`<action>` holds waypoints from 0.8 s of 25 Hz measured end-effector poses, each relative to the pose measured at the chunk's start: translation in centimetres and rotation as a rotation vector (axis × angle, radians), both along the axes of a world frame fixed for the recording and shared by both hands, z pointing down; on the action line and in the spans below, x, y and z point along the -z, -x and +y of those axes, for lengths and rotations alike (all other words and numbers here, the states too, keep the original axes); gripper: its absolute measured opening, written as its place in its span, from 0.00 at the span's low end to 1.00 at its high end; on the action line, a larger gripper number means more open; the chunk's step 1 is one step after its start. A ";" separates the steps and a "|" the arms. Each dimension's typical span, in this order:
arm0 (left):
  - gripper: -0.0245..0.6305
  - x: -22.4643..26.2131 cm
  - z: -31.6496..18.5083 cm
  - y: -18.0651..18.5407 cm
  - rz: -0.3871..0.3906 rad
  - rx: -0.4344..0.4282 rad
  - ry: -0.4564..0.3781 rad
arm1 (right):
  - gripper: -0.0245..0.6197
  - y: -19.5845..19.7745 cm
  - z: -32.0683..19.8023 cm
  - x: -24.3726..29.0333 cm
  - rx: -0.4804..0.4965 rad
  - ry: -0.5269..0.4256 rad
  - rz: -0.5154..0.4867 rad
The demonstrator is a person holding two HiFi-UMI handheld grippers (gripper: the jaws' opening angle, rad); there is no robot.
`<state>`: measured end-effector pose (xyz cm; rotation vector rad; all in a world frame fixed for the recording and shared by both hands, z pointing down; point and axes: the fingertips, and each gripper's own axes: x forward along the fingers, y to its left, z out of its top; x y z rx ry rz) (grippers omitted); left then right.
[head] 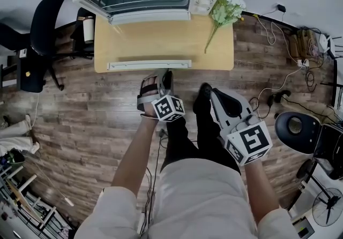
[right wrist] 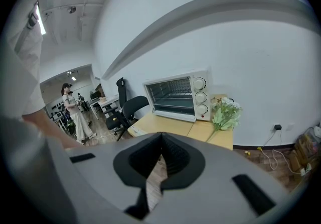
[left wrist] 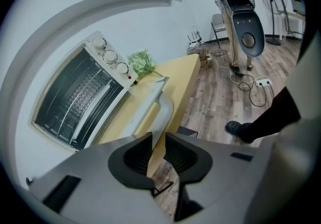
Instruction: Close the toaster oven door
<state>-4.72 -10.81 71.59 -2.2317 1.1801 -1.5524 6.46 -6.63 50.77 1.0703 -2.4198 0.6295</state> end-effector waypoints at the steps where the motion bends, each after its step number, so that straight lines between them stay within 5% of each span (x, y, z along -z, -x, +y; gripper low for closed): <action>1: 0.13 0.0 0.0 0.0 -0.008 -0.001 -0.007 | 0.04 0.0 0.0 -0.1 -0.001 0.001 0.002; 10: 0.23 0.0 0.1 -0.1 -0.081 -0.042 -0.089 | 0.04 0.0 0.0 -0.9 -0.008 0.022 0.016; 20: 0.23 2.0 -0.7 0.5 -0.113 -0.050 -0.178 | 0.04 0.4 -0.3 -0.4 -0.015 0.019 0.012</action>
